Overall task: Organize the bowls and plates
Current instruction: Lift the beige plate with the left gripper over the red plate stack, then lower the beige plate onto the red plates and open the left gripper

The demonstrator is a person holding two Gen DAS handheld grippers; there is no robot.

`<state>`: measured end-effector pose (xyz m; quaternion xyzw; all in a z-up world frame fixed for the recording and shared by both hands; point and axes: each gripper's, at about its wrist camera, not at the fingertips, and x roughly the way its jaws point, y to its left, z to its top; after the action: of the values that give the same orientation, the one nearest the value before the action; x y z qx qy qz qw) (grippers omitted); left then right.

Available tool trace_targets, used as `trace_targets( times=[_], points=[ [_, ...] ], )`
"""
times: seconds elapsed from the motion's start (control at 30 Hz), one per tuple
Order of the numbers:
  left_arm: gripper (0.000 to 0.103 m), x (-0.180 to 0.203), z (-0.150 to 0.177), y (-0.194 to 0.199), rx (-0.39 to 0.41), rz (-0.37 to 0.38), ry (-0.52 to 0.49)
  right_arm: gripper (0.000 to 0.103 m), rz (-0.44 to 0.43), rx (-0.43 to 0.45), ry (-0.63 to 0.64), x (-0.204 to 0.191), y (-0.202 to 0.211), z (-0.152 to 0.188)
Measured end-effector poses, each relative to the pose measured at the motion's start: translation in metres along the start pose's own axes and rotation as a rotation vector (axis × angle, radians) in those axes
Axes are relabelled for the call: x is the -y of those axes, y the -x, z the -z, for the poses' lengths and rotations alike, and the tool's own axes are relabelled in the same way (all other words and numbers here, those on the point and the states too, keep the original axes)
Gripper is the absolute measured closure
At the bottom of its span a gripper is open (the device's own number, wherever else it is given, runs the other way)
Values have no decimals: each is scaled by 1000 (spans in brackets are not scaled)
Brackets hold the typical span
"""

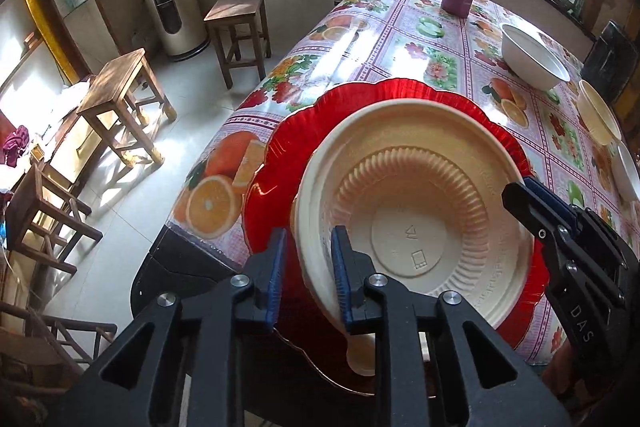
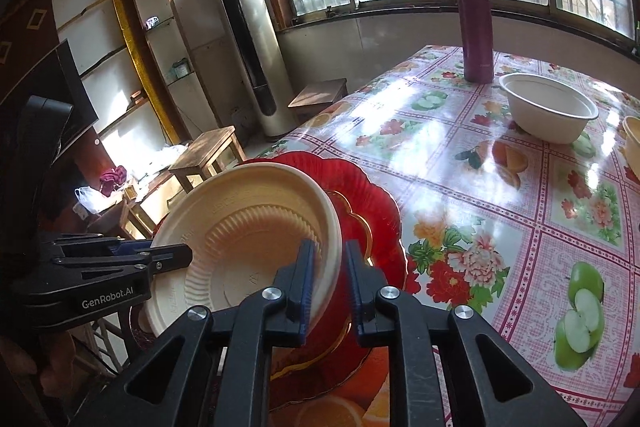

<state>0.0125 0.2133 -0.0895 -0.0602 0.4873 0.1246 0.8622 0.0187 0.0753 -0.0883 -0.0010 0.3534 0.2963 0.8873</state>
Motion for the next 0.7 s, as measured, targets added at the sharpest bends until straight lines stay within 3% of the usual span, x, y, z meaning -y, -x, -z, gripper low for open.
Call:
trace_targets(
  times=[0.03, 0.13, 0.2, 0.23, 0.33, 0.4, 0.57, 0.7],
  points=[
    [76, -1, 1, 2, 13, 4, 2, 60, 1, 1, -5, 2, 1, 1],
    [67, -3, 3, 17, 84, -21, 10, 43, -30, 29, -19, 8, 11, -1],
    [33, -2, 4, 33, 180, -101, 3, 28, -35, 77, -27, 12, 23, -3],
    [27, -1, 5, 45, 242, -133, 2, 20, -39, 106, -36, 15, 29, -4],
    [21, 9, 5, 82, 432, -195, -5, 16, -56, 175, -74, 34, 48, -9],
    [17, 22, 4, 103, 531, -197, -31, 15, -55, 209, -116, 53, 59, -12],
    [17, 74, 2, 140, 703, -146, -143, 14, -2, 303, -241, 118, 89, -18],
    [13, 132, 6, 152, 831, -198, -292, 12, 89, 386, -325, 179, 123, -18]
  ],
)
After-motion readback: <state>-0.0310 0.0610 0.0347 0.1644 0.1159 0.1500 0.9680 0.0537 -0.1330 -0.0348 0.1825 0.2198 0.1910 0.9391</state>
